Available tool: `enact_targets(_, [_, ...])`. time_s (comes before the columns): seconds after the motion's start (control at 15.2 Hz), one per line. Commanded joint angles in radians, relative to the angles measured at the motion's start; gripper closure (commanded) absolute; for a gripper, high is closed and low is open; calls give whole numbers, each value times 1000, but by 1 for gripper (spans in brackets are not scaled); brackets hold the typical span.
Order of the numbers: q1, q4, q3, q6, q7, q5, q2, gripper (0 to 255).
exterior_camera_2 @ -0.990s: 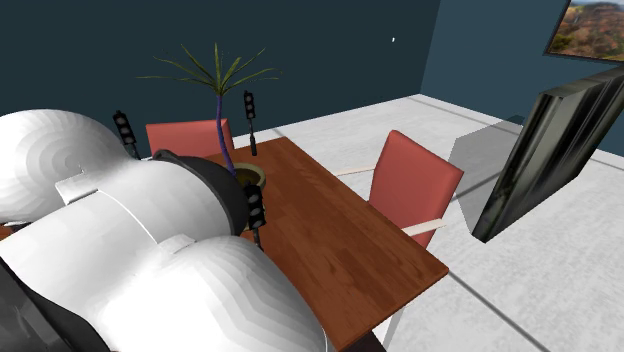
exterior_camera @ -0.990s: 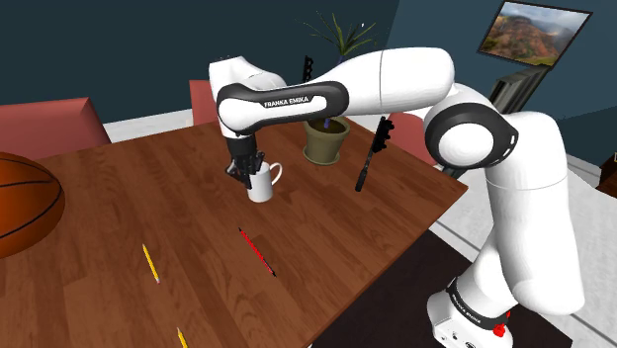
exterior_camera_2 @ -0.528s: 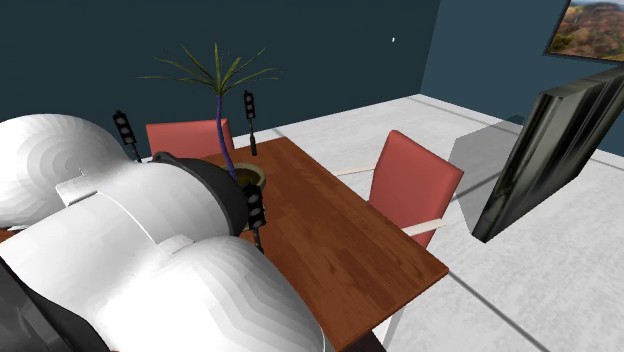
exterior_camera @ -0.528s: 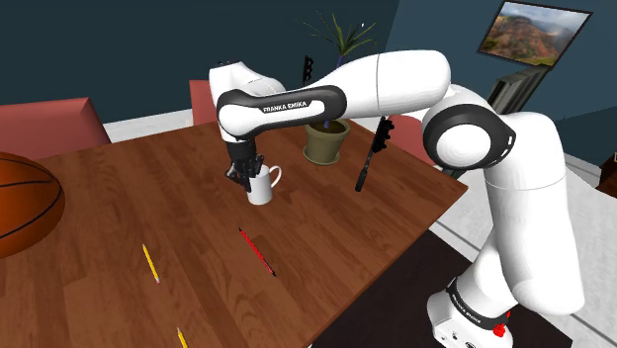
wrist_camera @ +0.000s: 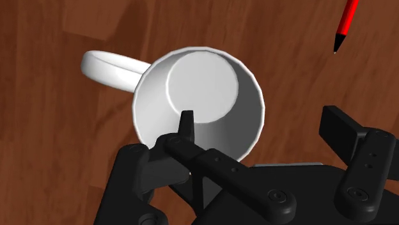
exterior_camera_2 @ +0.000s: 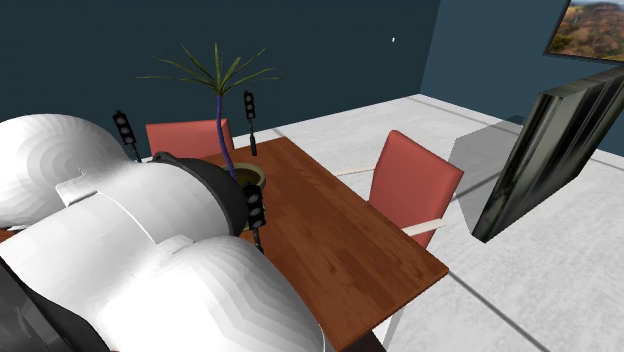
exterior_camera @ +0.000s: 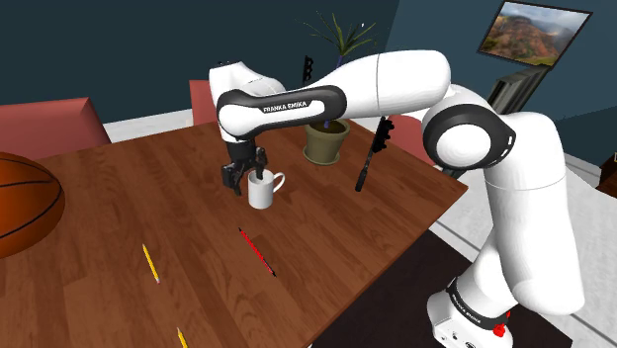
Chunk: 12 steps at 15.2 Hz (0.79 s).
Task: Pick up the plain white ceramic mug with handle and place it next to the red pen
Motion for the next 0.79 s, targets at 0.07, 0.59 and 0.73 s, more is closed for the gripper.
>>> enact_targets(0.07, [2, 75, 0, -70, -1, 0, 5, 0])
enact_targets(0.59, [4, 154, 0, -137, -1, 0, 17, 0])
enact_targets(0.73, [4, 154, 0, -137, -1, 0, 17, 0])
